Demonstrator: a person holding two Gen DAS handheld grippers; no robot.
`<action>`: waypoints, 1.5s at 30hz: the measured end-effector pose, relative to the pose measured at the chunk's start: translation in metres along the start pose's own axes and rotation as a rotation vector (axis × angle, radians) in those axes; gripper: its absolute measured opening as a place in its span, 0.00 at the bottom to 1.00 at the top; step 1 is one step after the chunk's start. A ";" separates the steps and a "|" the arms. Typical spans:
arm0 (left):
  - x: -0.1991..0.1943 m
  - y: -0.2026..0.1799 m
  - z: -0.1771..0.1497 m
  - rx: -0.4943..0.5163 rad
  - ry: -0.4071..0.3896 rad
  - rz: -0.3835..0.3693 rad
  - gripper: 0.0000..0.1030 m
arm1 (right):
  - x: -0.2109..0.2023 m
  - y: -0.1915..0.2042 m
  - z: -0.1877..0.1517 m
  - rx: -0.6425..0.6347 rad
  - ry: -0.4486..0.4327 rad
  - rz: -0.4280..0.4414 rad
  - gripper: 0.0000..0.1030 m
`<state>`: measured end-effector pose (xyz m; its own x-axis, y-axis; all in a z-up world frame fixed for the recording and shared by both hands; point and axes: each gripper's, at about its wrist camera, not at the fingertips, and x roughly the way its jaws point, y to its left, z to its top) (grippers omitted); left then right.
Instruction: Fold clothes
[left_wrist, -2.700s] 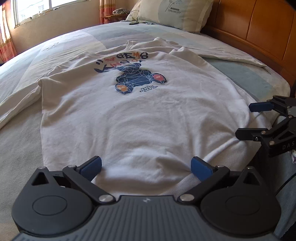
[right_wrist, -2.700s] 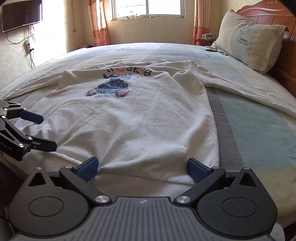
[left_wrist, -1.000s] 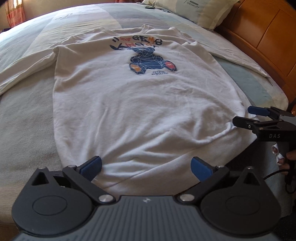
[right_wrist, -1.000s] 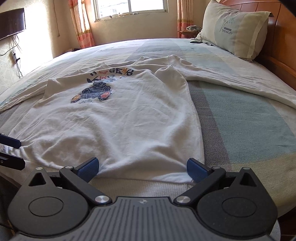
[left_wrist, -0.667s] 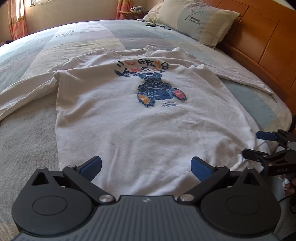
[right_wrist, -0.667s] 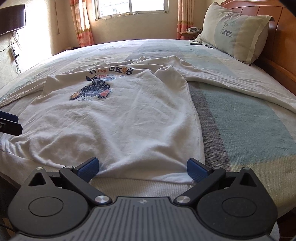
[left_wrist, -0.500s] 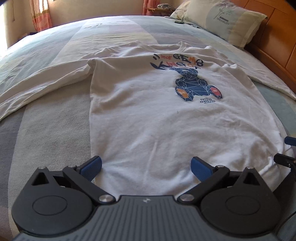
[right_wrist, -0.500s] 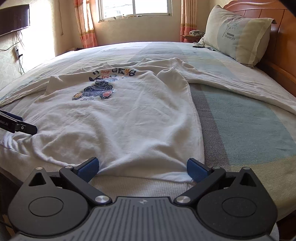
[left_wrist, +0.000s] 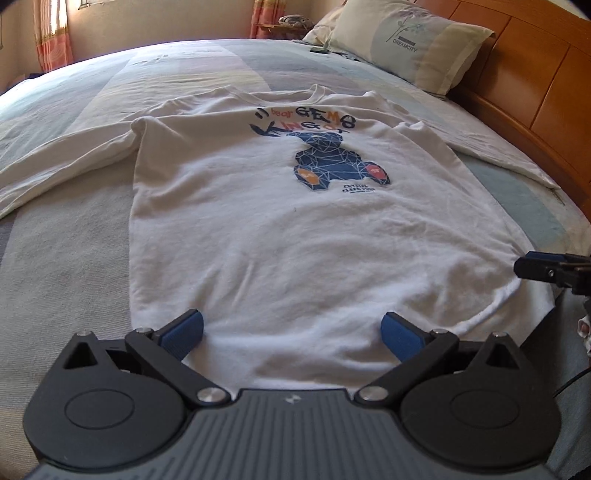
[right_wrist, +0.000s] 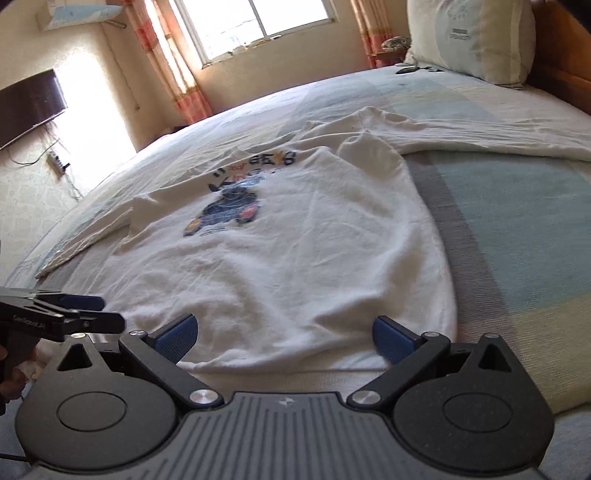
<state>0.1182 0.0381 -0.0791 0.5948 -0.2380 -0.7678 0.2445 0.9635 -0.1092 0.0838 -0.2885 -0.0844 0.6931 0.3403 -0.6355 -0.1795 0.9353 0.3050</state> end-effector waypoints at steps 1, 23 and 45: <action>-0.002 0.002 -0.001 0.003 0.007 0.013 0.99 | -0.003 -0.005 0.002 0.001 -0.001 -0.023 1.00; -0.006 -0.008 0.007 -0.016 0.025 0.068 0.99 | 0.018 0.016 0.004 -0.163 0.027 -0.137 1.00; 0.024 -0.054 0.040 0.138 0.009 0.108 0.99 | 0.036 0.064 0.036 -0.299 0.003 -0.119 1.00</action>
<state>0.1501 -0.0241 -0.0668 0.6166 -0.1322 -0.7761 0.2825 0.9573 0.0613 0.1222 -0.2193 -0.0625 0.7194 0.2263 -0.6567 -0.2947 0.9556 0.0065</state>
